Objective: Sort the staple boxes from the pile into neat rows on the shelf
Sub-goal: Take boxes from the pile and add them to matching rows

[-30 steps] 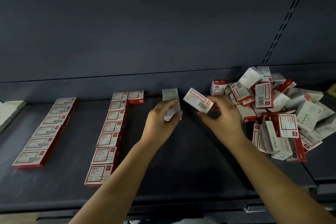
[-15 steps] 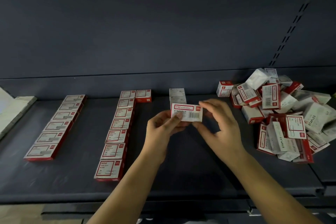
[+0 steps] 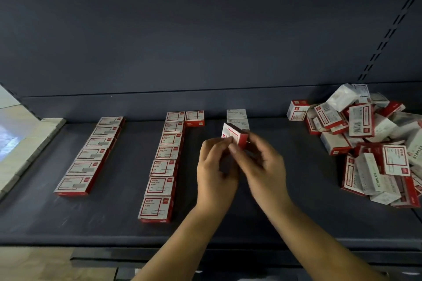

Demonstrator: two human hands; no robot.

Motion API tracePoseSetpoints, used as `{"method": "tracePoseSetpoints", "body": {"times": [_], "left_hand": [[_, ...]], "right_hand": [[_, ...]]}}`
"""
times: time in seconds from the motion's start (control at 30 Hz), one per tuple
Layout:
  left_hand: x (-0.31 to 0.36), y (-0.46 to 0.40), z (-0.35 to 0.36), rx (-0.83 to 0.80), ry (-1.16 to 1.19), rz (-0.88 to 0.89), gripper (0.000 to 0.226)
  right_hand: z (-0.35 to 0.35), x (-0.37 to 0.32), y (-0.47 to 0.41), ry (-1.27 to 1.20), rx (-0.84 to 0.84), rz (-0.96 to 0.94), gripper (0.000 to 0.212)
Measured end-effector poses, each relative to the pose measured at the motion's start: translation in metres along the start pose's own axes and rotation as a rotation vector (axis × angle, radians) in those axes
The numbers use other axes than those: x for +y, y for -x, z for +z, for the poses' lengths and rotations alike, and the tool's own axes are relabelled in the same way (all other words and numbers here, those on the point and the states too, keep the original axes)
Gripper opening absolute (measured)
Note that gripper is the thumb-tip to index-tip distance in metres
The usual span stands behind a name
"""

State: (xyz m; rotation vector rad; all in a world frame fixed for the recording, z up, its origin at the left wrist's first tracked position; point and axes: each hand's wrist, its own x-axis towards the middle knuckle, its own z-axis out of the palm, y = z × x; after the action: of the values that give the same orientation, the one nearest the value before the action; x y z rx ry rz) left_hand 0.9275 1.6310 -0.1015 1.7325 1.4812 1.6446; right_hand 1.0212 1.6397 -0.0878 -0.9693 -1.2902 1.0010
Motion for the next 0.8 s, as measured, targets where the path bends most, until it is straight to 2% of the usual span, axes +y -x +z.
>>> {"method": "tracePoseSetpoints", "body": {"times": [0.07, 0.1, 0.23, 0.3, 0.43, 0.53, 0.63, 0.7, 0.8], "left_hand": [[-0.006, -0.001, -0.005, -0.030, -0.007, 0.034, 0.035], [-0.007, -0.002, -0.008, -0.027, 0.053, -0.029, 0.034], [-0.005, -0.009, -0.020, 0.077, 0.502, -0.649, 0.035], [-0.011, -0.012, -0.026, -0.002, 0.573, -0.793, 0.043], [-0.013, -0.009, -0.038, -0.083, 0.646, -0.783, 0.042], [-0.013, -0.012, -0.043, -0.049, 0.712, -0.783, 0.036], [-0.012, -0.023, -0.048, 0.016, 0.706, -0.767, 0.019], [-0.009, -0.029, -0.051, 0.001, 0.637, -0.751, 0.021], [-0.007, -0.029, -0.054, -0.064, 0.553, -0.729, 0.025]], "right_hand": [[-0.001, 0.003, -0.006, -0.138, 0.061, 0.086, 0.017], [-0.002, 0.005, -0.009, -0.207, 0.088, 0.139, 0.018], [-0.003, 0.008, -0.014, -0.374, 0.138, 0.291, 0.023], [-0.001, 0.006, -0.012, -0.419, 0.126, 0.310, 0.021], [0.004, 0.004, -0.006, -0.454, 0.088, 0.337, 0.019], [0.006, 0.005, -0.004, -0.415, 0.083, 0.350, 0.018], [0.004, 0.007, -0.006, -0.241, 0.073, 0.347, 0.017], [0.003, 0.006, -0.006, -0.099, -0.013, 0.338, 0.018], [0.004, -0.001, -0.006, 0.047, -0.232, 0.335, 0.023]]}}
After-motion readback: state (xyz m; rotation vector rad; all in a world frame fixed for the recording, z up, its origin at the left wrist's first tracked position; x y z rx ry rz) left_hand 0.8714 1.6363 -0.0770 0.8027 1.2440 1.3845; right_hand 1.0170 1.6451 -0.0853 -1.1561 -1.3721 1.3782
